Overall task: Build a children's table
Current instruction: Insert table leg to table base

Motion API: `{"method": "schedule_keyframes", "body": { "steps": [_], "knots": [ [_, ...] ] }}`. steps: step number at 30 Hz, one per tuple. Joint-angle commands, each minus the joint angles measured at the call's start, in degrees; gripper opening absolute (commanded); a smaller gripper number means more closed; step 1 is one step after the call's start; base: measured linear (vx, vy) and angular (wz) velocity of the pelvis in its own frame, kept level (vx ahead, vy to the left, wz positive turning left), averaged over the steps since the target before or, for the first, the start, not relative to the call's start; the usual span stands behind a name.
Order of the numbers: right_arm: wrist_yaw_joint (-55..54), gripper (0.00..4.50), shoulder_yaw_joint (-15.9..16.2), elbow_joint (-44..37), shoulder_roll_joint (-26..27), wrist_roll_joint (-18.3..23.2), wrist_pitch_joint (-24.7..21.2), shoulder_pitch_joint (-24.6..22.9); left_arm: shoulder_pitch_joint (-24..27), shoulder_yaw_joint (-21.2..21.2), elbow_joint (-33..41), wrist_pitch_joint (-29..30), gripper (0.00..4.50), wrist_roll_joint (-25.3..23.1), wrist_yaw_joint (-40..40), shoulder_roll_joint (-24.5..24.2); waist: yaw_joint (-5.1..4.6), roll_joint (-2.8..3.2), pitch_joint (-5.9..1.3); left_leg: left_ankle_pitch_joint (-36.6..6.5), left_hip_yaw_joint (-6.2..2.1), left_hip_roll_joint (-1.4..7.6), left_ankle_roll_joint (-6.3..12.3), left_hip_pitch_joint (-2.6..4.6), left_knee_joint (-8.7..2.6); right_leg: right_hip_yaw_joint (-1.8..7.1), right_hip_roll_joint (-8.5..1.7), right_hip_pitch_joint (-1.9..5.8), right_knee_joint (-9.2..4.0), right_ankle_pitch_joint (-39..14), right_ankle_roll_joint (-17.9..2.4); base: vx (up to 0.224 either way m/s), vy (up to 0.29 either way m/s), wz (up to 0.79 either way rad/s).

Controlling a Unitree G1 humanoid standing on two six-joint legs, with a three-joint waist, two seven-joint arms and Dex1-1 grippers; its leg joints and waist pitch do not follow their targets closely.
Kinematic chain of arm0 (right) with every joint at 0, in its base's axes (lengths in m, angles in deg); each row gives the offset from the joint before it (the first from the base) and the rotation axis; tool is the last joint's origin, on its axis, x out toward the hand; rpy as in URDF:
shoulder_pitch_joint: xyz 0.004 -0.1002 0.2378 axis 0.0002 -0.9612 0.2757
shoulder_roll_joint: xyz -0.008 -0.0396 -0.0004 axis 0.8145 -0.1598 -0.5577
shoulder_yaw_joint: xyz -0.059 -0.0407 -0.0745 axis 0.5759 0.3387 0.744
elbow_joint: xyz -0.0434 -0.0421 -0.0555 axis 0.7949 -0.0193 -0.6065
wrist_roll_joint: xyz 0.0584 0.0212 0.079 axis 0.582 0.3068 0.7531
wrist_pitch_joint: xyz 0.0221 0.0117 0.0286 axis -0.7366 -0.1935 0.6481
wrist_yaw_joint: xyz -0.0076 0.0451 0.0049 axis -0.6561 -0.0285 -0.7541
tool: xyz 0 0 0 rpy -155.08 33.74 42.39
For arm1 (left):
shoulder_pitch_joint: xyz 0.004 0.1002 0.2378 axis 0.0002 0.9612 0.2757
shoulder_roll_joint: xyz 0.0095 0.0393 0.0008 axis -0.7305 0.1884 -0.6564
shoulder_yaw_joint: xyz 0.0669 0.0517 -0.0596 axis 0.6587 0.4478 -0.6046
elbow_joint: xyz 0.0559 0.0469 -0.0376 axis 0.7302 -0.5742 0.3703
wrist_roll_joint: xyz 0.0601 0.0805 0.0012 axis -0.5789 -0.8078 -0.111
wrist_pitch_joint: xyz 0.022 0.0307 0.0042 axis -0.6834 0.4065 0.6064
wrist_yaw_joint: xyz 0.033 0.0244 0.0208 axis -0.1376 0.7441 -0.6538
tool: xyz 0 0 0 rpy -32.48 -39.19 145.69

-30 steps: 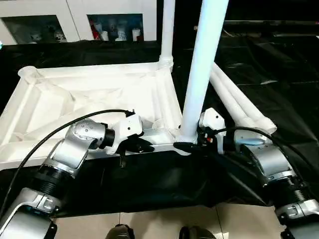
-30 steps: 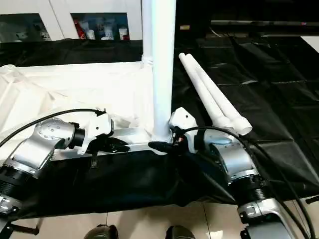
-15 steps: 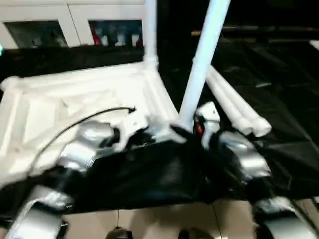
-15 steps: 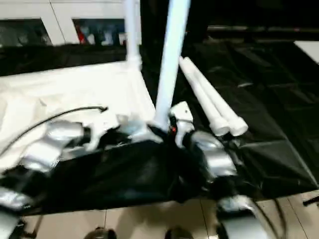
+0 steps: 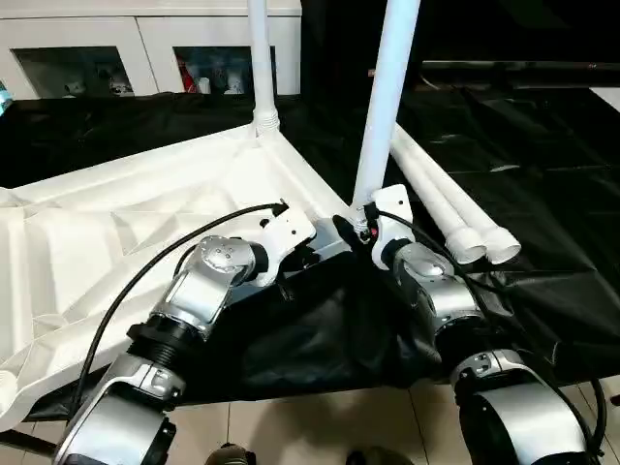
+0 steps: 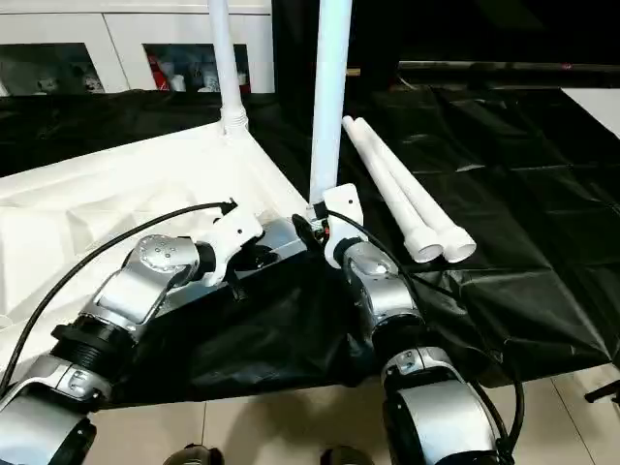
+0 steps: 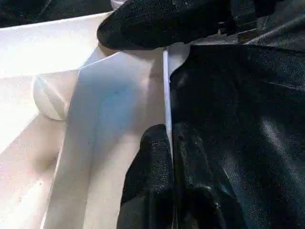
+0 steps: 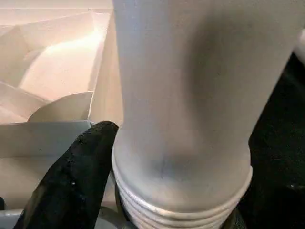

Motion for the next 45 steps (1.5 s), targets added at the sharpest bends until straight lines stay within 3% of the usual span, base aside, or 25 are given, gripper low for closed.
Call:
{"method": "schedule_keyframes", "body": {
  "steps": [1,2,6,8,10,15,19,21,26,27,36,43,45],
  "knots": [
    [4.3,3.89,2.6,2.3,2.3,-0.2,0.7,0.1,0.0,2.5,1.5,-3.1,0.00,1.4,2.2,1.2,-0.01,0.31,-3.77,-18.1,-0.37,0.97,0.21,0.55,-4.69,2.36,-3.99,1.60,-5.67,-19.8,-10.9,0.000,0.000,0.00],
    [5.4,3.89,2.5,2.2,1.9,-0.1,1.3,0.0,0.2,2.4,1.7,-3.5,0.00,1.5,2.9,0.8,0.05,0.32,-3.77,-18.0,-0.30,0.99,0.34,0.61,-4.62,2.41,-4.04,1.51,-5.70,-19.4,-11.1,0.000,0.000,0.00],
    [12.1,3.89,3.1,-3.1,-2.2,0.5,1.9,-2.5,1.3,2.1,3.0,-5.2,0.00,2.7,7.3,-1.8,0.17,0.33,-4.30,-12.3,-0.04,1.01,2.01,-0.07,-4.24,2.41,-3.83,2.34,-4.78,-10.1,-13.1,0.000,0.000,0.00],
    [16.1,3.89,3.7,-5.8,-4.5,0.7,1.8,-4.1,2.0,2.1,4.0,-6.0,0.00,3.8,10.5,-3.2,0.31,0.41,-4.43,-10.1,0.14,1.06,2.98,0.00,-4.01,2.47,-3.74,2.26,-4.41,-5.9,-14.4,0.055,-0.010,0.04],
    [19.4,3.89,4.3,-8.0,-6.3,1.0,1.6,-5.4,2.5,2.2,4.7,-7.3,0.00,4.6,12.9,-4.2,0.55,0.30,-4.64,-7.5,0.07,1.02,3.97,-0.33,-3.89,2.36,-3.65,2.81,-3.86,-1.8,-15.1,0.059,-0.002,0.00],
    [32.2,3.89,5.9,-16.4,-12.9,3.2,-0.4,-9.5,4.0,2.5,6.9,-8.7,0.00,6.8,20.3,-8.4,1.23,0.43,-5.08,-2.1,0.24,1.27,7.21,-0.11,-3.40,2.14,-3.27,2.98,-2.53,9.6,-17.4,0.023,0.003,0.00],
    [38.2,3.89,6.5,-20.6,-16.6,4.4,-2.5,-10.8,4.4,2.3,7.3,-10.0,0.00,7.8,23.6,-10.4,1.23,0.13,-4.81,-4.0,0.34,1.31,7.33,-0.27,-3.52,2.06,-3.50,3.07,-2.96,6.1,-17.5,0.000,0.000,0.00],
    [40.1,3.89,6.9,-21.7,-17.6,4.9,-3.2,-11.1,4.3,2.2,7.0,-10.5,0.00,7.8,24.2,-10.9,1.24,0.14,-4.63,-5.9,0.39,1.40,6.34,-0.07,-3.67,2.15,-3.68,2.88,-3.36,2.0,-17.0,0.000,0.000,0.00],
    [41.0,3.89,6.9,-23.0,-17.4,5.9,-5.5,-11.8,3.9,2.0,6.0,-11.1,0.00,7.3,23.3,-11.2,1.16,-0.02,-4.49,-7.0,0.34,1.35,4.97,-0.09,-3.84,2.24,-3.75,2.81,-3.66,-1.6,-16.1,0.000,0.000,0.00],
    [40.8,3.61,6.9,-23.3,-17.3,6.0,-5.8,-11.9,3.9,1.9,6.0,-11.1,0.00,7.3,23.3,-11.2,1.14,-0.05,-4.46,-6.9,0.34,1.35,4.87,-0.12,-3.84,2.29,-3.78,2.78,-3.67,-1.7,-16.0,0.000,0.000,0.00],
    [39.9,2.97,7.1,-25.3,-16.3,6.1,-6.9,-12.9,4.3,1.7,5.9,-11.6,0.00,7.2,23.4,-11.5,1.09,0.09,-4.32,-6.3,0.31,1.27,4.85,-0.08,-3.88,2.28,-3.68,2.67,-3.64,-0.6,-15.8,0.000,0.000,0.00],
    [40.2,2.79,6.4,-26.2,-16.7,7.0,-7.3,-13.0,4.7,0.7,6.7,-12.4,0.00,7.7,22.4,-11.7,1.03,-0.04,-4.25,-6.5,0.33,1.29,4.62,-0.09,-3.91,2.33,-3.74,2.69,-3.68,-1.1,-15.7,0.000,0.000,0.00],
    [40.3,2.78,6.0,-26.4,-16.8,7.5,-7.3,-12.9,4.9,-0.7,7.4,-12.5,0.00,8.6,21.1,-11.2,0.97,-0.33,-4.22,-6.6,0.36,1.28,4.59,-0.13,-3.92,2.35,-3.72,2.72,-3.74,-1.8,-15.3,0.000,0.000,0.00]
  ]
}}
